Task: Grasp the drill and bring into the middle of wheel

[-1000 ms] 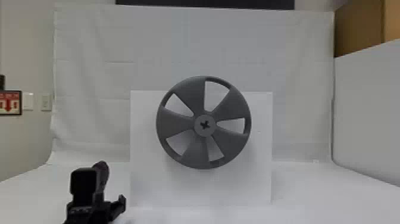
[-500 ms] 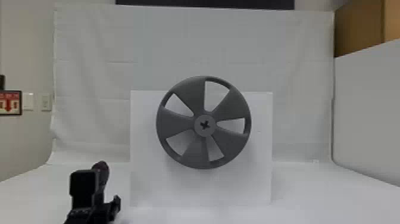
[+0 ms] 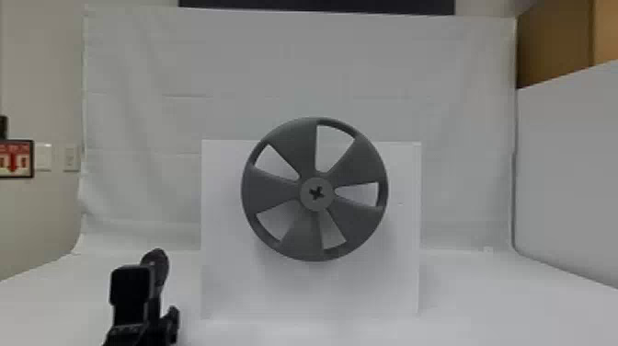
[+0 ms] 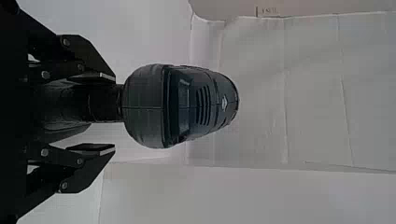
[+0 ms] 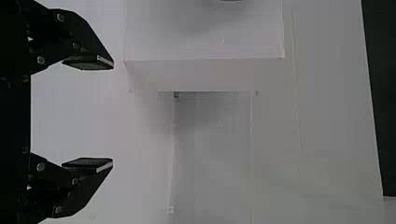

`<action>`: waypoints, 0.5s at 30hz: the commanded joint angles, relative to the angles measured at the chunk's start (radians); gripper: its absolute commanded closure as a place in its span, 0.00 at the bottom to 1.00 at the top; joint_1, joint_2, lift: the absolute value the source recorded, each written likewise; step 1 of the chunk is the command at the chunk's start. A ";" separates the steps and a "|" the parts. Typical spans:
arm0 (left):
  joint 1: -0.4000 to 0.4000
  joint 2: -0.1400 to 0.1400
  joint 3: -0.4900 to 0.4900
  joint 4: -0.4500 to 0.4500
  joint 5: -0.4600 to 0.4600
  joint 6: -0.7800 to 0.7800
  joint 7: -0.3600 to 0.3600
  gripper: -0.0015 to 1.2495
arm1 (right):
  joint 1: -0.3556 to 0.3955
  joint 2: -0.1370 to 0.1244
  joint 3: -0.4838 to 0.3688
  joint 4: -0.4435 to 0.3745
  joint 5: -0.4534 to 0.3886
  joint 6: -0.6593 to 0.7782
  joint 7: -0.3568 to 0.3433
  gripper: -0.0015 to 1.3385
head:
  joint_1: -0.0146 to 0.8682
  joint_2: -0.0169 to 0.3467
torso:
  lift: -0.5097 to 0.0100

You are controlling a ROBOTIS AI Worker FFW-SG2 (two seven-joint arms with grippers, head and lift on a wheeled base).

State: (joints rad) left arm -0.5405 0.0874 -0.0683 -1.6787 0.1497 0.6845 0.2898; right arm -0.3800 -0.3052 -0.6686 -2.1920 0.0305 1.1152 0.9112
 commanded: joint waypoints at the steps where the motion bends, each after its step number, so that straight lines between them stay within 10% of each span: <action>1: -0.004 0.000 -0.001 0.001 -0.004 0.009 0.002 0.59 | 0.000 0.000 0.001 0.000 0.000 0.000 0.000 0.39 | 0.02 0.05 | 0.20; 15: -0.006 0.000 -0.007 0.004 0.001 0.006 0.043 0.72 | 0.001 0.001 0.001 0.000 -0.001 0.000 0.000 0.39 | 0.02 0.05 | 0.20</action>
State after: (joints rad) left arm -0.5476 0.0873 -0.0805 -1.6752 0.1397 0.6929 0.3304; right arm -0.3788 -0.3052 -0.6683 -2.1920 0.0280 1.1152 0.9112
